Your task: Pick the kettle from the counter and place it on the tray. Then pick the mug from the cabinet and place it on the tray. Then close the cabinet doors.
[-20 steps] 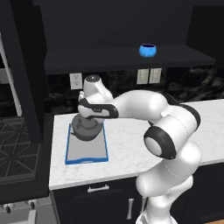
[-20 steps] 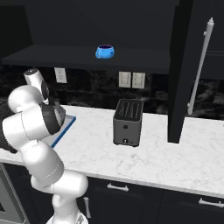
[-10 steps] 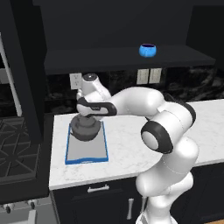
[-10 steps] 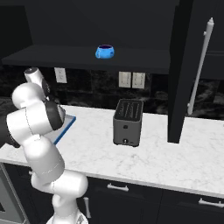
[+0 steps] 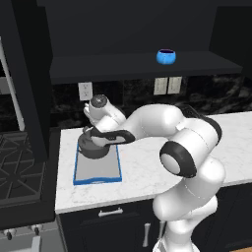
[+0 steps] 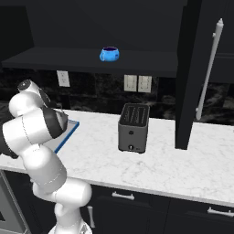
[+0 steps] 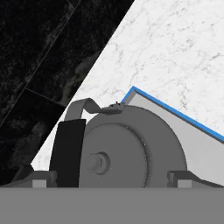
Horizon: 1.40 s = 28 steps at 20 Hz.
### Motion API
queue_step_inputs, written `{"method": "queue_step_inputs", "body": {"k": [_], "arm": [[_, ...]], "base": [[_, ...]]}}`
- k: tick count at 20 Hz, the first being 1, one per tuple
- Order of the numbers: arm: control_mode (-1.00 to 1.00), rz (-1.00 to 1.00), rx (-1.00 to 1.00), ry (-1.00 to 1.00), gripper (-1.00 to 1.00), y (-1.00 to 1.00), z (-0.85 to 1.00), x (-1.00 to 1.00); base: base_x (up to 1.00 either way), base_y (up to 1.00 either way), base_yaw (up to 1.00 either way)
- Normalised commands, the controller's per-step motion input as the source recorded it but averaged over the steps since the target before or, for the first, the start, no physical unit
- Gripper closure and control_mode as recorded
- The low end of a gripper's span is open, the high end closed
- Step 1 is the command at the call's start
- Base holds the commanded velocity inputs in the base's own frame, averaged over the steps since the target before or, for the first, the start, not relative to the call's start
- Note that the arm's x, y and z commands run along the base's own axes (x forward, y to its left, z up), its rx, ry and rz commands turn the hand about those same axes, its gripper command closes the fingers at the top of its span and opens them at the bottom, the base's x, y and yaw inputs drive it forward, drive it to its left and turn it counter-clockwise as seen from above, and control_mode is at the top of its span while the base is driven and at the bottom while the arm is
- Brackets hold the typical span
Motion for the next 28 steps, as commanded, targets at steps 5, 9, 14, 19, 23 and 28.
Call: {"method": "queue_step_inputs", "body": {"k": [5,9,14,19,23,28], "arm": [[-1.0,0.0,0.0,-0.06,-1.0,-0.02,0.28,-0.33],[-1.0,0.0,0.0,0.0,-1.0,-0.06,0.49,-0.48],[-1.0,0.0,0.0,0.0,-1.0,-0.14,0.47,-0.51],[-1.0,0.0,0.0,0.01,-1.0,-0.31,0.39,-0.6],[-1.0,0.0,0.0,0.0,-1.0,-0.42,0.3,-0.65],[-1.0,0.02,-0.02,0.0,-1.0,-0.48,0.33,-0.58]], "base": [[0.0,0.0,0.0],[0.0,0.0,0.0],[0.0,0.0,0.0],[0.0,0.0,0.0],[0.0,0.0,0.0],[0.0,0.0,0.0]]}}
